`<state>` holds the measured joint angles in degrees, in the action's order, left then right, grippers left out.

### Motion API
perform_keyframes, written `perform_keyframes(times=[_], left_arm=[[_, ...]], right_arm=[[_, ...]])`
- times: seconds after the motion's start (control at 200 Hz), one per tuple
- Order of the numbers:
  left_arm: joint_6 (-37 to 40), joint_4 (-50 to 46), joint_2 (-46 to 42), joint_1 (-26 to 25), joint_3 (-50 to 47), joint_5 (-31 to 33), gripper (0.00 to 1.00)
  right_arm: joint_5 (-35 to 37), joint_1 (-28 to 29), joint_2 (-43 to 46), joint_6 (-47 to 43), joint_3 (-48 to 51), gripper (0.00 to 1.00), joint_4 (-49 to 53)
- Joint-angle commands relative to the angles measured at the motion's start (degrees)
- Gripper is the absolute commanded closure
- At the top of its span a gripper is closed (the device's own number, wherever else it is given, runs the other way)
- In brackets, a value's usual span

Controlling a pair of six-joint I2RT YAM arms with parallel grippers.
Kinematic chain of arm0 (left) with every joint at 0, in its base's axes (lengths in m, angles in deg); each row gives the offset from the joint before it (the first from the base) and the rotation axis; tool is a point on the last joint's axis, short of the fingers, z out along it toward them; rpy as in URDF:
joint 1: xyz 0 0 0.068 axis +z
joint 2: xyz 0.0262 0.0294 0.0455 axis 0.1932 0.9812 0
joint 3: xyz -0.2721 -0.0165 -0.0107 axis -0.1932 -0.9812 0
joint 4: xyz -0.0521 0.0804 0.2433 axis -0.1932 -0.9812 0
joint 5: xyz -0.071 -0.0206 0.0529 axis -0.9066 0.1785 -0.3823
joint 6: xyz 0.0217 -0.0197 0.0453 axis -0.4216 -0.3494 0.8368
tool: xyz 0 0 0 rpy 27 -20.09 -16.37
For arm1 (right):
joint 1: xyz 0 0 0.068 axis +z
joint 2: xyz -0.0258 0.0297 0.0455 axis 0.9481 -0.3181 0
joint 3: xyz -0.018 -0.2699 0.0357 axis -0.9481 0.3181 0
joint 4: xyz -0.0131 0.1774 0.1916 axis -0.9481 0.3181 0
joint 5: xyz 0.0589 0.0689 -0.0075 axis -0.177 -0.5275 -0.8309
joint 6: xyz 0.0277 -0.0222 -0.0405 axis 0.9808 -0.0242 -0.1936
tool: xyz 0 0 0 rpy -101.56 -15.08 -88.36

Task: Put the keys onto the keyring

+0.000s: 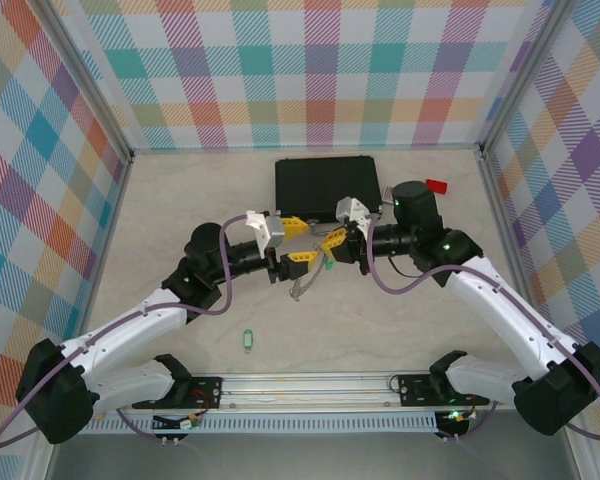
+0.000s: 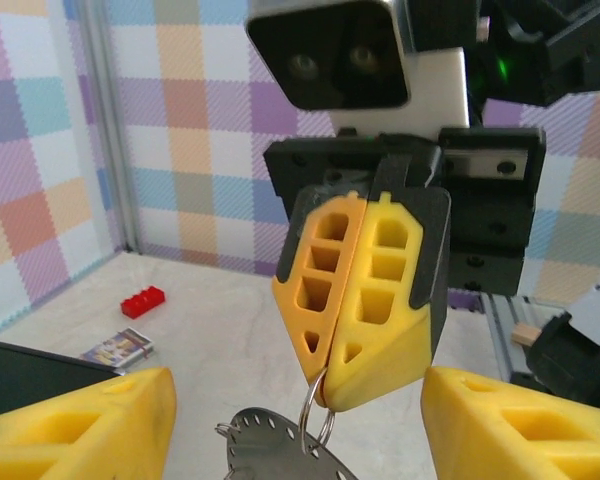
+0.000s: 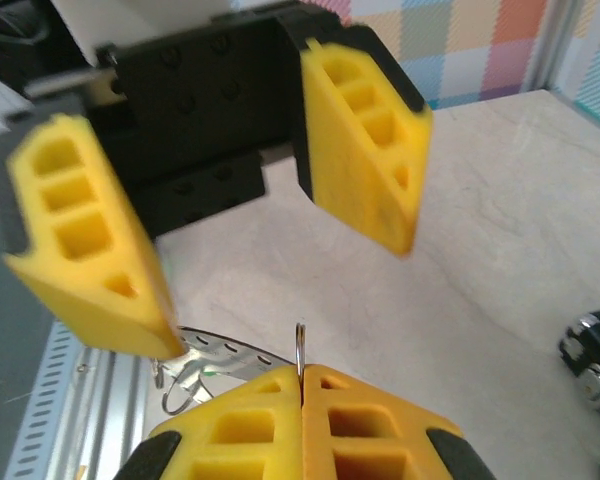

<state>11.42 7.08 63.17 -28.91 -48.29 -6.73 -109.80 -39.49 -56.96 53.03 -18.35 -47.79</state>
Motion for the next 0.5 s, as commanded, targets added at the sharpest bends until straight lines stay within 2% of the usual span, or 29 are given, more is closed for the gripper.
perform_keyframes(times=[0.0, 0.205, 0.32, 0.495], left_arm=[[-0.6, 4.1, -3.3, -0.6, -2.1, 5.0, 0.34], [-2.0, 5.8, -5.2, -0.6, -4.3, 7.2, 0.31], [-3.1, 6.4, -4.6, -0.6, -4.6, 7.3, 0.31], [-5.6, 9.4, -1.7, -0.6, -5.4, 6.0, 0.32]], right_arm=[[5.2, 0.3, 1.5, -0.9, 0.3, 1.0, -2.8], [15.7, 0.7, 3.7, -1.4, 2.8, 1.0, -7.6], [24.8, 2.1, 6.4, -2.0, 6.5, 1.0, -14.3], [32.0, 2.4, 11.7, -1.2, 13.4, 1.0, -26.9]])
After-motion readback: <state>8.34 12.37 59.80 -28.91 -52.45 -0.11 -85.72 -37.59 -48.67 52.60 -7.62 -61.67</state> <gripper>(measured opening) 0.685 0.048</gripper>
